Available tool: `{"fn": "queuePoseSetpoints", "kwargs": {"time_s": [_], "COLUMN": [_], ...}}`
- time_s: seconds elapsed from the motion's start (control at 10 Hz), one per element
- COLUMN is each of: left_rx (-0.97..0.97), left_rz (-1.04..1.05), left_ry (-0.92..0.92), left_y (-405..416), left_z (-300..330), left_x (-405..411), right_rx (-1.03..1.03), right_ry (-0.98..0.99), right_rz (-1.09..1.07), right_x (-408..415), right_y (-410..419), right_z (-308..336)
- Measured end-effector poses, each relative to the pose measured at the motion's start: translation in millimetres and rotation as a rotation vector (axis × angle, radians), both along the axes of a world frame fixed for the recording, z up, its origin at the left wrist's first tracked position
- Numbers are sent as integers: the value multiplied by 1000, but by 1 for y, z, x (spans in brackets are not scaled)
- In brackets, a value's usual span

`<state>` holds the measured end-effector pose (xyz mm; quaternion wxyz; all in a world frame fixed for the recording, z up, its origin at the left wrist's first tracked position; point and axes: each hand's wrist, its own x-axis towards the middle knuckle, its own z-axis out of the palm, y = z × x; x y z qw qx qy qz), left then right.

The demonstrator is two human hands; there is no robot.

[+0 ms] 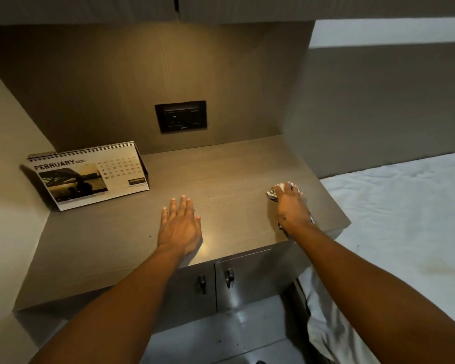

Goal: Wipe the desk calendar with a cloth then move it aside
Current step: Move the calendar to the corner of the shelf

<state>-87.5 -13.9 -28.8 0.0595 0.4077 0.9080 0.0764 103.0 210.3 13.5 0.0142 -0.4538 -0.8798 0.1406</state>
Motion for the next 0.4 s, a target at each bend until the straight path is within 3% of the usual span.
{"fn": "queuePoseSetpoints", "kwargs": {"time_s": [0.4], "left_rx": [-1], "left_rz": [18], "left_ry": [-26], "left_y": [1], "left_z": [12], "left_x": [6], "right_rx": [104], "right_ry": [104], "right_rz": [99], "right_x": [2], "right_y": [1], "right_z": [-12]}}
